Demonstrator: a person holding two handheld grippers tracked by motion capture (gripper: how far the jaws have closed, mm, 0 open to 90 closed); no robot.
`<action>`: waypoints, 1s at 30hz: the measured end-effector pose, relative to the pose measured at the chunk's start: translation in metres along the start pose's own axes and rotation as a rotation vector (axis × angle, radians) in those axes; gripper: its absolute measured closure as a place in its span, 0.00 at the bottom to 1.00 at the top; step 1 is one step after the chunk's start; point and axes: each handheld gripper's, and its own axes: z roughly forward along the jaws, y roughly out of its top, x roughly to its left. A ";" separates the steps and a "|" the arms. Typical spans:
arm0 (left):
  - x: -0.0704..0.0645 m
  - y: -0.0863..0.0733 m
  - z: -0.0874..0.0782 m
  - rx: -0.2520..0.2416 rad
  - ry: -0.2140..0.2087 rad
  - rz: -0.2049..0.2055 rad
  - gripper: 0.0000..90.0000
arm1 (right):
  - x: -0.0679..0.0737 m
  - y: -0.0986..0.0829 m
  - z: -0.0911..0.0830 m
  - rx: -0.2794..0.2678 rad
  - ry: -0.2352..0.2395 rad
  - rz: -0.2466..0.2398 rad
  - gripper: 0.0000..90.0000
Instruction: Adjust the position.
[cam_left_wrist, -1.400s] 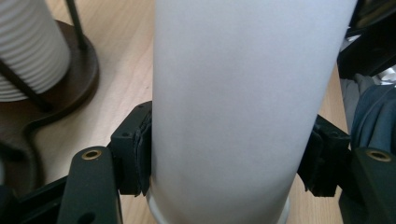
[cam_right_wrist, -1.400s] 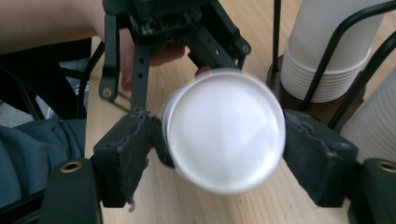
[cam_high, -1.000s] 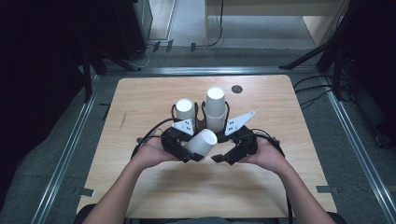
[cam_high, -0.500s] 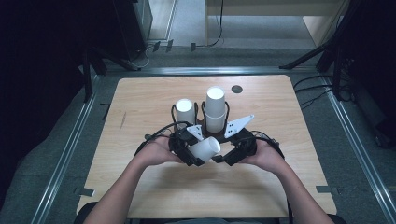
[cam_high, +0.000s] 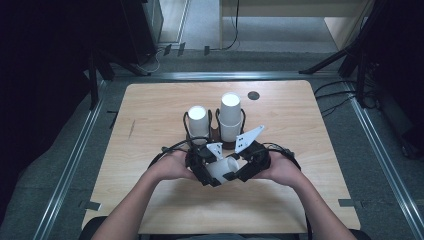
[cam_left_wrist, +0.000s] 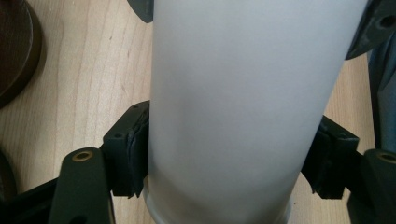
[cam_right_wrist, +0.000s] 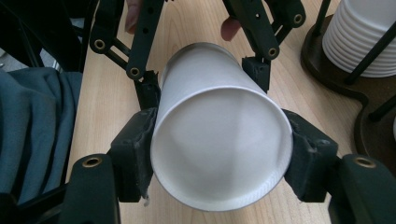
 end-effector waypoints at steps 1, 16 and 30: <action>0.001 -0.001 -0.001 -0.038 0.009 -0.027 0.19 | 0.000 0.001 -0.002 -0.002 -0.003 0.000 0.38; 0.004 -0.015 -0.010 -0.249 0.054 -0.100 0.08 | -0.006 -0.003 -0.023 -0.083 -0.035 0.050 0.38; -0.001 -0.017 -0.007 -0.324 0.043 -0.083 0.23 | -0.004 0.001 -0.036 -0.123 -0.013 0.052 0.38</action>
